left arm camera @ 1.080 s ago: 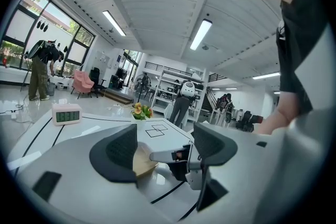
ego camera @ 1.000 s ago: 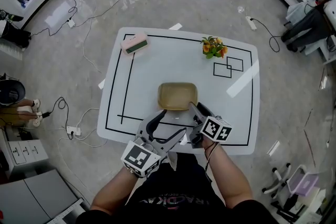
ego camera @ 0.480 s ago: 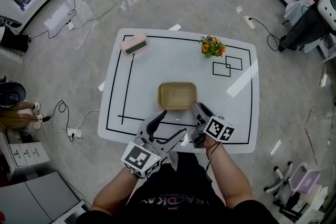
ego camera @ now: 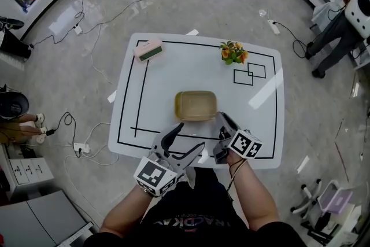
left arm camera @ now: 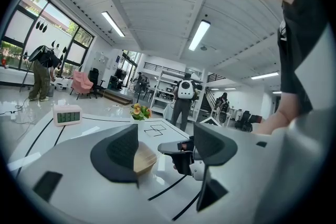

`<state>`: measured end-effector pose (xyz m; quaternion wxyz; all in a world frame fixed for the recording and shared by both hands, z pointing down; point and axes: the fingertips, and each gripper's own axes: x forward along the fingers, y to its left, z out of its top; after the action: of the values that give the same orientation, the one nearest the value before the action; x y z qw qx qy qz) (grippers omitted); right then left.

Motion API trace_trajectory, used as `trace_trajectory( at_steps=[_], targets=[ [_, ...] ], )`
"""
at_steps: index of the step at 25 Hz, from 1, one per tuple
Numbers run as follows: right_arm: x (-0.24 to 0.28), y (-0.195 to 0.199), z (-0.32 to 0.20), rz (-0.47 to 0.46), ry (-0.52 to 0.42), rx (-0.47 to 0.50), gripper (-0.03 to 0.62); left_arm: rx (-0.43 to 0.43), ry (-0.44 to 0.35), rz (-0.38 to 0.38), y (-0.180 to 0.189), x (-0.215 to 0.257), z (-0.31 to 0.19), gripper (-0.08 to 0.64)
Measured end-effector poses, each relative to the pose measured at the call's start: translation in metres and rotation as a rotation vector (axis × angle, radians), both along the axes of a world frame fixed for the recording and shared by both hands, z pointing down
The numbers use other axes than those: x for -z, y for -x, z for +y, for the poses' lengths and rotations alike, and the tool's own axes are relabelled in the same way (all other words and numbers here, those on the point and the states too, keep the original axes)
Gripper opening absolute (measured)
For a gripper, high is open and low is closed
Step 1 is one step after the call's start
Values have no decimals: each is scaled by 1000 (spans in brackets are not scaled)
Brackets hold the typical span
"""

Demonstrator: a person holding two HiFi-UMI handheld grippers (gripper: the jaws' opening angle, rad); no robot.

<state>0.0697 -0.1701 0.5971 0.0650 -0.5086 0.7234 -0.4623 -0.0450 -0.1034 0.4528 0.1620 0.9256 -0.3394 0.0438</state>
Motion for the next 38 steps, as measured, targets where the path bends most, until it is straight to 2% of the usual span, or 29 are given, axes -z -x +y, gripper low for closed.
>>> trace_trajectory(
  at_steps=[6, 8, 16, 21, 28, 32, 34, 38],
  targets=[
    [20, 1, 3, -38, -58, -9, 73, -1, -1, -3, 2, 0, 6, 327],
    [30, 2, 3, -47, -84, -11, 41, -2, -1, -5, 3, 1, 7, 325],
    [64, 9, 6, -49, -173, 19, 37, 0, -13, -3, 7, 6, 13, 314],
    [88, 16, 10, -13, -243, 41, 35, 6, -20, -2, 13, 11, 19, 286],
    [123, 26, 24, 57, -343, 84, 35, 8, -32, 3, 22, 17, 30, 194],
    [143, 30, 39, 89, -393, 91, 35, 10, -21, 4, 28, 19, 40, 57],
    [152, 33, 47, 112, -420, 95, 35, 8, -21, 5, 31, 20, 45, 10],
    [167, 36, 66, 164, -467, 97, 35, -9, -28, 8, 33, 22, 57, 5]
  ],
)
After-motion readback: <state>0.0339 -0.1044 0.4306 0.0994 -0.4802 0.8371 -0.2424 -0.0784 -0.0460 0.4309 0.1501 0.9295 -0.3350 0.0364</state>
